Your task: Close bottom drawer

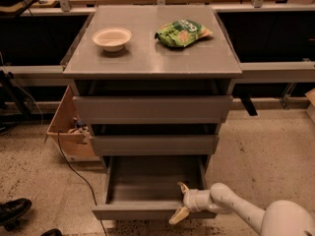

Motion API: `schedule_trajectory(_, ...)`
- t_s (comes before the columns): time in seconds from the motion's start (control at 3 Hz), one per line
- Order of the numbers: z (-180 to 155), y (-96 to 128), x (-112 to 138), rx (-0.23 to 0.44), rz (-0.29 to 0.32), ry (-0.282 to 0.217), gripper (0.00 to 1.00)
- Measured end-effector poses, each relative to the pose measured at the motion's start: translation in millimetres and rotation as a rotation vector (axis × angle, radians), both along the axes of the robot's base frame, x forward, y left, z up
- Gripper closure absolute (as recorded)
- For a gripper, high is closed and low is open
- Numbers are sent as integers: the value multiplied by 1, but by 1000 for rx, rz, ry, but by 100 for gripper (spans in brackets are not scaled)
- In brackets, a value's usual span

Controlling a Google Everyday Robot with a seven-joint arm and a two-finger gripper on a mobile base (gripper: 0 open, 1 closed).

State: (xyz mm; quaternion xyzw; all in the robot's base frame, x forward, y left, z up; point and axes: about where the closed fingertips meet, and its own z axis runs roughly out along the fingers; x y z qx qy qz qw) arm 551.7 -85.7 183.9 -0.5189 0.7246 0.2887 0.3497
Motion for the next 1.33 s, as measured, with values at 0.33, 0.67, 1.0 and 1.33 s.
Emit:
schedule_trajectory(0.33, 5, 4, 10, 11, 4, -24, 17)
schedule_trajectory(0.67, 15, 7, 21, 17, 8, -59, 37)
schedule_trajectory(1.0, 26, 6, 29, 17, 10, -86, 59)
schedule_trajectory(1.33, 35, 5, 34, 16, 9, -109, 84)
